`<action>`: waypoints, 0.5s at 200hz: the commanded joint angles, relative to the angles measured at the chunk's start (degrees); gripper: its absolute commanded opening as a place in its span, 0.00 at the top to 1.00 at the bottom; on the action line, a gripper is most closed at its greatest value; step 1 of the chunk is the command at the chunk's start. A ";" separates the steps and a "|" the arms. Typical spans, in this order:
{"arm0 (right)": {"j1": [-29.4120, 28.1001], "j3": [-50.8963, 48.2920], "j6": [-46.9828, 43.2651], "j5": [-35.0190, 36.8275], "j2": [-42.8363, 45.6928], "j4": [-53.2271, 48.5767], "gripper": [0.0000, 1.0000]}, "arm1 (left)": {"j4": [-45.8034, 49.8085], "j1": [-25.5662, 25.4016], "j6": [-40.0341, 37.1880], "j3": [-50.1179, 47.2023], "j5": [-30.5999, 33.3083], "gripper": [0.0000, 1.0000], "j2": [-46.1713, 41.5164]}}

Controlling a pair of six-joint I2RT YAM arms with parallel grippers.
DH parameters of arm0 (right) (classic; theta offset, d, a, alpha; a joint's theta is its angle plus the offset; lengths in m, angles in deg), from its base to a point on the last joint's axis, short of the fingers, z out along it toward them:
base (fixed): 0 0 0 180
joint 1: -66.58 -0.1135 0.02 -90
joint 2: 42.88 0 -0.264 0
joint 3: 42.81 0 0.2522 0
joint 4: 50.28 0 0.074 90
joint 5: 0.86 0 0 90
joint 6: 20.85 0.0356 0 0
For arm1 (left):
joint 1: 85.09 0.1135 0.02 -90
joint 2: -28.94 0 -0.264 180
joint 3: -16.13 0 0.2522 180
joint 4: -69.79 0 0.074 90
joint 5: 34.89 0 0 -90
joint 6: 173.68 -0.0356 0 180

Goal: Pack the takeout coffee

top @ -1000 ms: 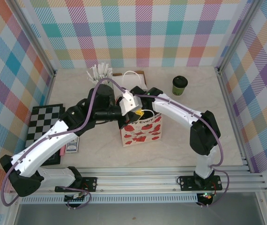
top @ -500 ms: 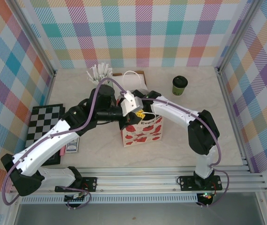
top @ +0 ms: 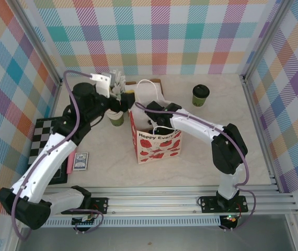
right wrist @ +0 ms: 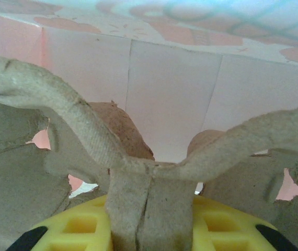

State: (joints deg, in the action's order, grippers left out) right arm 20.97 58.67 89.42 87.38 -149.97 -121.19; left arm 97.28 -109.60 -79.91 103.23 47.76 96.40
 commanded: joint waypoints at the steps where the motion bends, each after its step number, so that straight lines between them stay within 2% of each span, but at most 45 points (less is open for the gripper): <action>1: -0.46 -0.49 -0.96 -1.40 1.78 0.77 0.82 | 0.36 2.76 7.99 3.34 -3.01 0.05 4.70; 27: -0.54 -0.54 -1.11 -1.40 1.83 0.89 0.82 | 1.71 3.42 5.56 7.57 -7.44 0.09 10.85; 51: -0.63 -0.62 -1.22 -1.23 2.11 0.75 0.82 | 7.31 3.51 3.77 14.11 -12.96 0.14 18.15; 72: -0.67 -0.80 -0.98 -1.07 2.30 0.68 0.82 | 7.62 3.51 3.96 17.84 -18.79 0.21 22.84; 87: -0.72 -1.13 -0.70 -1.14 2.39 0.61 0.82 | 7.93 3.51 4.13 19.75 -19.98 0.34 24.95; 100: -0.71 -1.32 -0.59 -1.16 2.50 0.72 0.82 | 8.49 3.57 3.97 21.05 -20.60 0.54 26.20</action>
State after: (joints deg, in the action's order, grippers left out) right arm 20.71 58.23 89.25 87.16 -149.51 -120.55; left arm 103.84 -106.70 -75.78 120.54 32.44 121.25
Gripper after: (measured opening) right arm 0.280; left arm 0.600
